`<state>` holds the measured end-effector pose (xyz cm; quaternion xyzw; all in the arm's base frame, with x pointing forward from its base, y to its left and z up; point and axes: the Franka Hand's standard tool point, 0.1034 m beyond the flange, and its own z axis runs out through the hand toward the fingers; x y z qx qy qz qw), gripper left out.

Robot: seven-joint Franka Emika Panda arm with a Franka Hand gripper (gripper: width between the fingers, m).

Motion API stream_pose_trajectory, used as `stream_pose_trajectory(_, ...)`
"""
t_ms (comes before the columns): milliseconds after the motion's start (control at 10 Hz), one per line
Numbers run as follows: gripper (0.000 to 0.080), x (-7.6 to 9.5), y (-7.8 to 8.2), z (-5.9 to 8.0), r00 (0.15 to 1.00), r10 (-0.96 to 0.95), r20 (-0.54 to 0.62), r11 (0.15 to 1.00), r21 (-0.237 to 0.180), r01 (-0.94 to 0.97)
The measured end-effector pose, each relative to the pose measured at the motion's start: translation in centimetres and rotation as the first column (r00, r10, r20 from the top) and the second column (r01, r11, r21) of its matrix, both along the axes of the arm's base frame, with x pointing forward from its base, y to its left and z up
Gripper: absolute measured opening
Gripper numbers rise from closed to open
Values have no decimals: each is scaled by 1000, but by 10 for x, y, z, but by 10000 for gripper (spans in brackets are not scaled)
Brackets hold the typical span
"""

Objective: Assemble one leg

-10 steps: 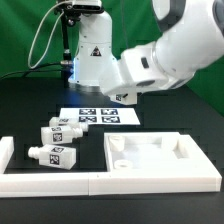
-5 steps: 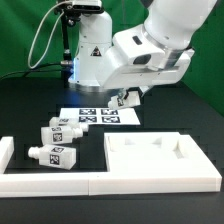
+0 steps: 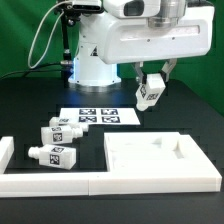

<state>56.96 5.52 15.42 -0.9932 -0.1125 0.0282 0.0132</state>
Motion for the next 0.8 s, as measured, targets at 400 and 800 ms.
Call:
stream_pose_trajectory(400,285,32,13,-3,948,-36,317,999,37,26)
stream_pose_trajectory(800,285,67,38,4,846,-73,528,997,70,42)
